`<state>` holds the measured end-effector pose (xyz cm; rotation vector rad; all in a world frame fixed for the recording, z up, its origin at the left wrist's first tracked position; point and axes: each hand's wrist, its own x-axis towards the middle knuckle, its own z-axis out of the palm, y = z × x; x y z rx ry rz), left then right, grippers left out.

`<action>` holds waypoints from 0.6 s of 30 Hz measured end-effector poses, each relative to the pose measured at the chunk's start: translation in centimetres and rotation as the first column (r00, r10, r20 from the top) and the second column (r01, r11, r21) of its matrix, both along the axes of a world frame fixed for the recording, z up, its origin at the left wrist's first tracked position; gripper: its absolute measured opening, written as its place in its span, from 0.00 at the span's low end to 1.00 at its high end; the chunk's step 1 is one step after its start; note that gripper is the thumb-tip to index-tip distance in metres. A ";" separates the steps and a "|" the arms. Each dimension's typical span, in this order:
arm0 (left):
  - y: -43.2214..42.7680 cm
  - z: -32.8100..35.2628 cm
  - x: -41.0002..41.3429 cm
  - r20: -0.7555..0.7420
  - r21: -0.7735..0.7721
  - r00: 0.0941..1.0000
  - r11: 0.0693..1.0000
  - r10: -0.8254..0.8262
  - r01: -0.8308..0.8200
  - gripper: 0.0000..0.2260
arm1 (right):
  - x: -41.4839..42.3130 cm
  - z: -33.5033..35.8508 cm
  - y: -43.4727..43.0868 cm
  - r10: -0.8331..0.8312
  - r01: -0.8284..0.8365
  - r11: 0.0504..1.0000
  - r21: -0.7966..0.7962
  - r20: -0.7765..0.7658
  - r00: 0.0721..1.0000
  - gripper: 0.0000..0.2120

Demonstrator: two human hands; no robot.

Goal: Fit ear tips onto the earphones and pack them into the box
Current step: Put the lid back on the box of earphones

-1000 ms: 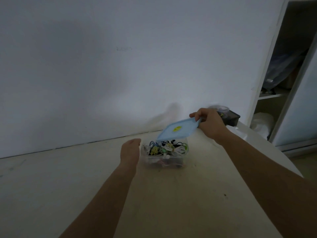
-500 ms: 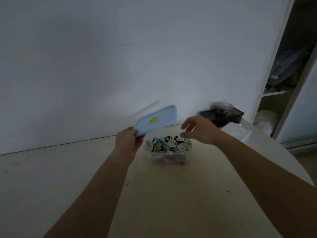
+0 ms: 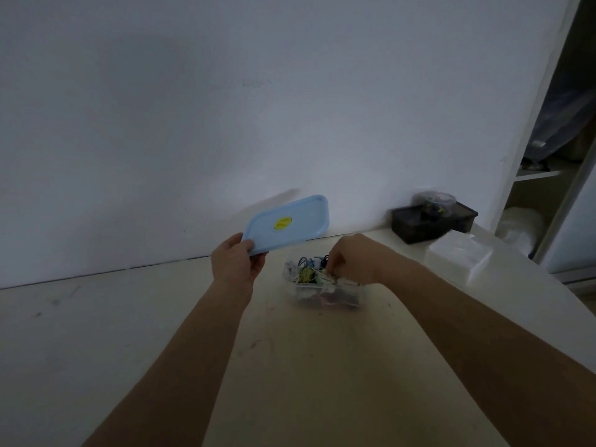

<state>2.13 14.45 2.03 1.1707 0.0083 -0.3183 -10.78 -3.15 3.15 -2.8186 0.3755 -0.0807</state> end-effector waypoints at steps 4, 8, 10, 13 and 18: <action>0.1 0.2 0.4 0.029 -0.022 0.998 0.998 0.054 -0.054 0.14 | 0.5 -0.3 1.4 0.012 -0.012 1.000 0.000 0.212 0.977 0.10; -0.1 0.3 0.4 0.038 -0.014 0.997 0.997 0.070 -0.069 0.14 | 1.7 -1.7 3.3 0.094 -0.100 0.995 0.024 0.177 0.980 0.13; 0.0 0.2 0.3 0.048 -0.010 0.997 0.998 0.054 -0.054 0.14 | 2.2 -2.6 3.6 0.164 -0.159 0.984 -0.080 0.060 0.985 0.13; -0.1 -0.2 0.1 0.068 0.011 0.997 0.999 0.045 -0.046 0.16 | 2.3 -3.3 3.6 0.142 -0.141 0.989 -0.048 0.013 0.990 0.18; -0.4 -0.7 0.0 0.105 0.035 0.994 0.999 0.012 -0.016 0.16 | 0.1 -1.7 2.1 0.131 -0.146 0.986 0.085 0.162 0.978 0.15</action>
